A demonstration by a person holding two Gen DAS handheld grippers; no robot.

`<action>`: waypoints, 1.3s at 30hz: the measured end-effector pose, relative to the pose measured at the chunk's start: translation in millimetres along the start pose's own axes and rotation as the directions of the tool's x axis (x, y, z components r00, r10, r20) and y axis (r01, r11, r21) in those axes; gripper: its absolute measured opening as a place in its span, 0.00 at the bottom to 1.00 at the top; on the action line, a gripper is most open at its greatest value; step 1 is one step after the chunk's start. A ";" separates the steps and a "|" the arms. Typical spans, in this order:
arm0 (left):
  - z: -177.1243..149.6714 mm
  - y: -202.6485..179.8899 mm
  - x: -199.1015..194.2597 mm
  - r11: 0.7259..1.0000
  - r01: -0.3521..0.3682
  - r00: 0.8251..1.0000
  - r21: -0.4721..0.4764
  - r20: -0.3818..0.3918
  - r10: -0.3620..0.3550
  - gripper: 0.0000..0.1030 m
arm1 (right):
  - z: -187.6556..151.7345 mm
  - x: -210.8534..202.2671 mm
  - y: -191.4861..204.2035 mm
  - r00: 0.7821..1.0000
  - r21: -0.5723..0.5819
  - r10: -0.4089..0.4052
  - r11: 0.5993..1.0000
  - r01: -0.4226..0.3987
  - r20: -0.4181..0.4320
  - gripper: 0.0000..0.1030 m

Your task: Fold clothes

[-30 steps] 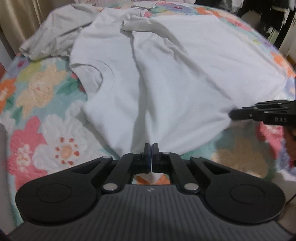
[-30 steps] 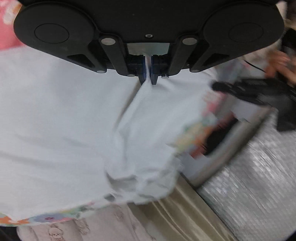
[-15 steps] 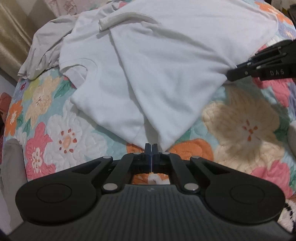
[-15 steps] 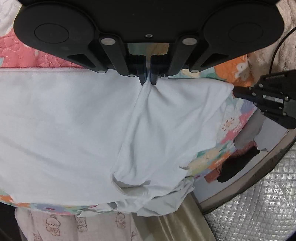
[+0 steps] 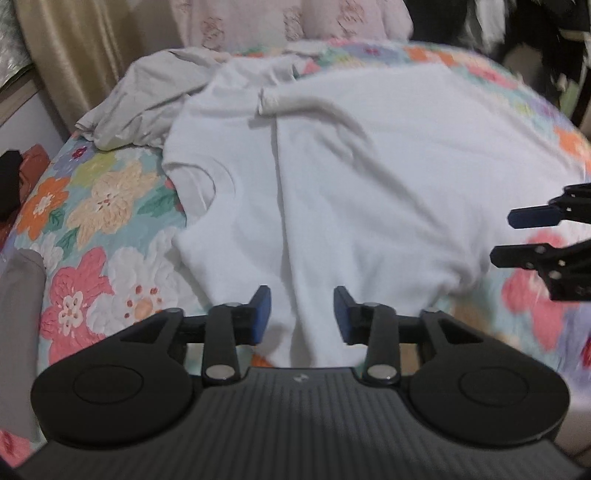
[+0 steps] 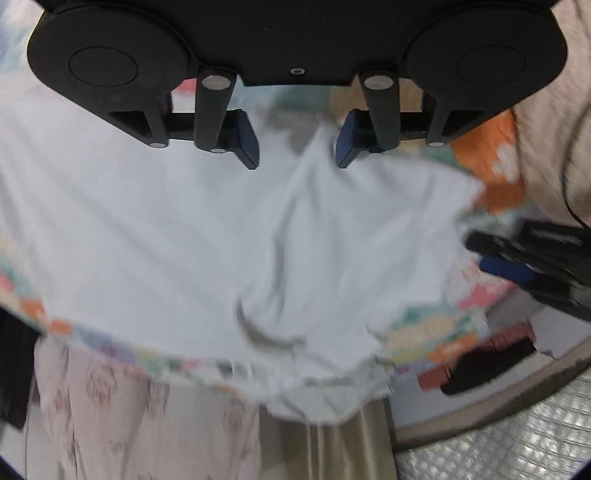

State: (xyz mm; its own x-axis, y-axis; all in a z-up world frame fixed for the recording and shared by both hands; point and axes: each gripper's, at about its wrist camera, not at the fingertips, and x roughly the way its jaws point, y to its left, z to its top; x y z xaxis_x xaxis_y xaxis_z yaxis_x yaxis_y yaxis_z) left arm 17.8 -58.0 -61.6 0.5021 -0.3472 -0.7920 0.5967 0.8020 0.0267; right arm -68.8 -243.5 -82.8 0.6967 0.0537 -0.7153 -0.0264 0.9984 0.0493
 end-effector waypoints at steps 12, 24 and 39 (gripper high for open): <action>58.3 34.9 39.5 0.977 0.016 0.997 -0.214 0.073 0.000 0.52 | 99.9 -16.0 -12.0 0.993 -0.096 0.119 0.988 -0.120 -0.018 0.65; 109.7 84.3 163.0 0.954 0.103 0.993 -0.282 0.090 -0.081 0.54 | 156.3 85.1 -12.7 0.948 -0.447 -0.129 0.894 -0.015 -0.291 0.63; 116.6 77.5 214.7 0.933 0.229 0.973 -0.278 0.106 -0.207 0.52 | 196.6 222.5 -28.3 0.988 -0.499 -0.052 0.866 -0.029 -0.146 0.28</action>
State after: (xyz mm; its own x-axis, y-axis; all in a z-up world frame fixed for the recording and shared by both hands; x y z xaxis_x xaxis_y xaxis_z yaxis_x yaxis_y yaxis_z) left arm 244.9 -127.1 -158.5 0.4308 -0.5552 -0.7115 0.4974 0.8039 -0.3262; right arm 227.9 -262.9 -106.3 0.5852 0.0039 -0.8109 -0.4006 0.8708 -0.2849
